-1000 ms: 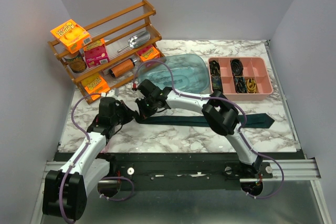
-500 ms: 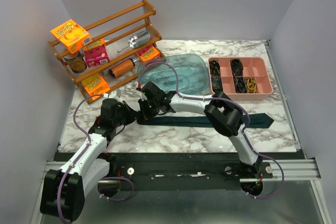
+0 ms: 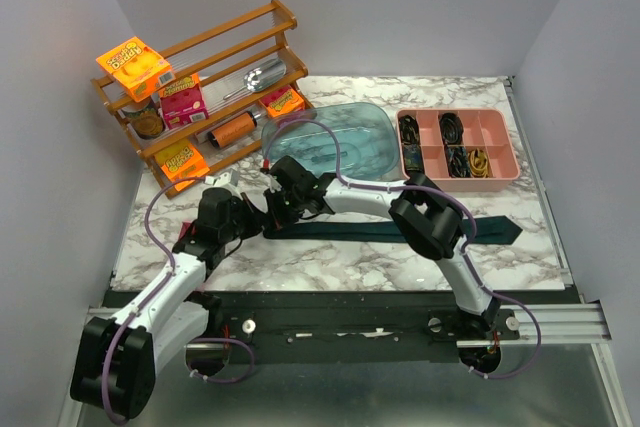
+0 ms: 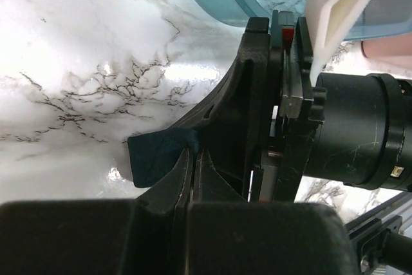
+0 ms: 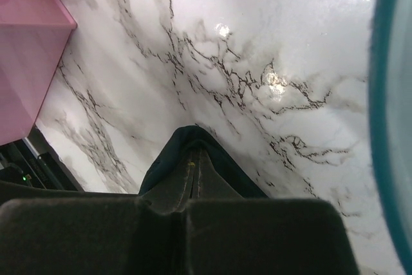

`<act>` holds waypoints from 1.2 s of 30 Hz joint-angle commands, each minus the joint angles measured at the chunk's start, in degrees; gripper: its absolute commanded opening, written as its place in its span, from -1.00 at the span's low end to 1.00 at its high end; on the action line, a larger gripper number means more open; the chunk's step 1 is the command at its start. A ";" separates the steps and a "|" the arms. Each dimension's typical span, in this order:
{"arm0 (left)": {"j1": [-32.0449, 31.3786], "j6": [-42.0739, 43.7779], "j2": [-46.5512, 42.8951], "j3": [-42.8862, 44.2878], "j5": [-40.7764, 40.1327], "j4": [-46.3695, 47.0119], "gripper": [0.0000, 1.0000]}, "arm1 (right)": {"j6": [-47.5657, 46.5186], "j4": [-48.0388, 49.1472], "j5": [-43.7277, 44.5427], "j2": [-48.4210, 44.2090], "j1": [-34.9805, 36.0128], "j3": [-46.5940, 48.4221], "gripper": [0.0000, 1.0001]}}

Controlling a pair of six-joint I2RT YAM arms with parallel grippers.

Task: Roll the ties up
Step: Roll the tie at the center of the board.

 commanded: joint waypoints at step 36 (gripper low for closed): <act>-15.71 5.04 11.24 8.02 -18.10 -1.42 -1.00 | -6.74 -14.54 14.80 -13.84 -2.63 -6.27 -0.99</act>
